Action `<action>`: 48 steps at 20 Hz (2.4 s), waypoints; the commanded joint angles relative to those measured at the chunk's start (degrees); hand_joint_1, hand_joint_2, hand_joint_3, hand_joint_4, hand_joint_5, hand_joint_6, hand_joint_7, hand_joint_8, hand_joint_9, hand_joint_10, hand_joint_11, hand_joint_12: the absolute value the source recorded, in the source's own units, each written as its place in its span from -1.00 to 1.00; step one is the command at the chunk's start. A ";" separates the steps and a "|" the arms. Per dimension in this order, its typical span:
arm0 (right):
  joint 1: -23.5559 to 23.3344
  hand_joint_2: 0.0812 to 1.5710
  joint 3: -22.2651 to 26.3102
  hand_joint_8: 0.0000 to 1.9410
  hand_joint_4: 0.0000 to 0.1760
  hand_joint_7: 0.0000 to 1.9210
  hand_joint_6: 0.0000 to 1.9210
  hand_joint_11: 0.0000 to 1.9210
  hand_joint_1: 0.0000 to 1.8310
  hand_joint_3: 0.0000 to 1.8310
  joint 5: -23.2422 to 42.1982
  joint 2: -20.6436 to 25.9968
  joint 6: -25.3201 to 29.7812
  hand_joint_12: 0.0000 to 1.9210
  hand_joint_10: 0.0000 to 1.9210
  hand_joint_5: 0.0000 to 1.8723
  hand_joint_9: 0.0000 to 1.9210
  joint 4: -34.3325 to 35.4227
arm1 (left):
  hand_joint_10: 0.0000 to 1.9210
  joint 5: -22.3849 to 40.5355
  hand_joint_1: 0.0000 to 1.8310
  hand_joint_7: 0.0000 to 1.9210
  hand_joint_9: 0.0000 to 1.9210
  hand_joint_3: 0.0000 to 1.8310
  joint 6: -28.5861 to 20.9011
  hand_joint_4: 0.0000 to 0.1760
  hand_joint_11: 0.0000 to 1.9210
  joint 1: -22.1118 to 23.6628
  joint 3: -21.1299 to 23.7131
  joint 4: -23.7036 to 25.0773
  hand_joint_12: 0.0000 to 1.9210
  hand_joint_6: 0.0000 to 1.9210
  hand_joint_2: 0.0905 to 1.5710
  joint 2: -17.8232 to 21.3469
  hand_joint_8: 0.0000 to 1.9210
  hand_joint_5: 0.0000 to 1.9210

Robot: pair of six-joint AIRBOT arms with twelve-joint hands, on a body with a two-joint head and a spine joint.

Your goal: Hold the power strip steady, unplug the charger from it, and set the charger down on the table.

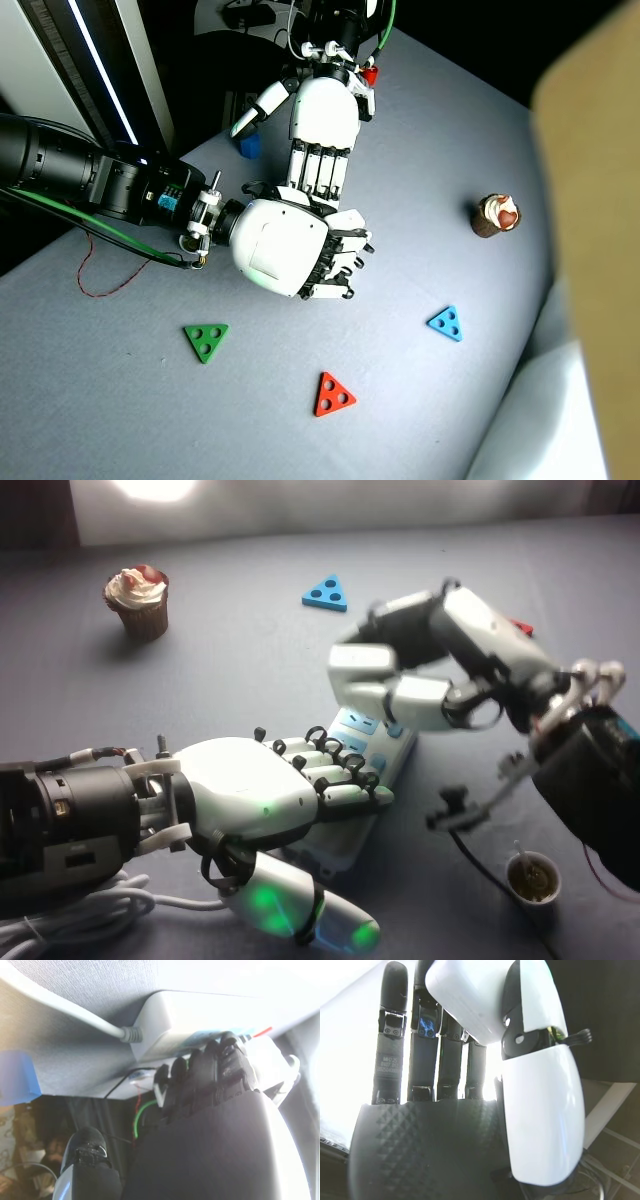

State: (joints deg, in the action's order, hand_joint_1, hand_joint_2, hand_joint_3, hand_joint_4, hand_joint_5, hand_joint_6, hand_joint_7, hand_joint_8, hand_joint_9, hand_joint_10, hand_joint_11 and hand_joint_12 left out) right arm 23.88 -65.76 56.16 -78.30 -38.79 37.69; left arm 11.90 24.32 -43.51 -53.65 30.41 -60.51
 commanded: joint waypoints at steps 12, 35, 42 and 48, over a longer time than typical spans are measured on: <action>-1.98 0.27 4.99 -0.37 -0.55 0.24 -0.31 -0.40 0.37 -1.00 -1.72 10.85 1.58 0.03 -1.00 0.26 0.24 -10.18 | -1.00 -0.98 -1.00 -0.93 -0.94 -1.00 -1.57 -1.00 -0.94 -0.73 0.25 -0.47 -0.93 -1.00 0.21 -1.31 -1.00 -0.92; 2.40 0.42 -1.40 -0.14 -1.00 0.10 0.29 -0.40 0.33 -1.00 -8.14 17.42 22.58 -0.22 -1.00 -0.11 0.04 -54.97 | -1.00 -0.57 -1.00 -0.93 -0.94 -1.00 -1.58 -1.00 -0.94 -0.37 0.55 -0.59 -0.93 -1.00 0.22 -0.20 -1.00 -0.92; 3.07 0.31 -1.20 -1.00 -1.00 -0.06 -0.96 -0.47 0.36 -1.00 -7.65 17.42 22.43 -0.27 -1.00 -0.14 -0.07 -53.88 | -1.00 -0.55 -1.00 -0.92 -0.94 -1.00 -1.59 -1.00 -0.94 -0.36 0.56 -0.80 -0.93 -1.00 0.23 -0.15 -1.00 -0.93; 3.29 0.33 -0.83 -1.00 -1.00 -0.73 -1.00 -0.93 0.05 -1.00 -7.28 17.90 22.43 -0.43 -1.00 -0.72 -0.74 -52.04 | -1.00 -0.72 -1.00 -0.93 -0.94 -1.00 -1.60 -1.00 -0.94 0.16 0.65 -0.82 -0.93 -1.00 0.22 -0.12 -1.00 -0.94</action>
State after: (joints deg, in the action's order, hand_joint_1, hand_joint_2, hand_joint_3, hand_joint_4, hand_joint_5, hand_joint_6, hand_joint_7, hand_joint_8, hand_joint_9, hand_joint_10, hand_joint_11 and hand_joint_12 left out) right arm 27.11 -66.70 41.85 -61.14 -16.67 -16.01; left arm 11.79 23.88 -43.05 -53.49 29.95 -60.18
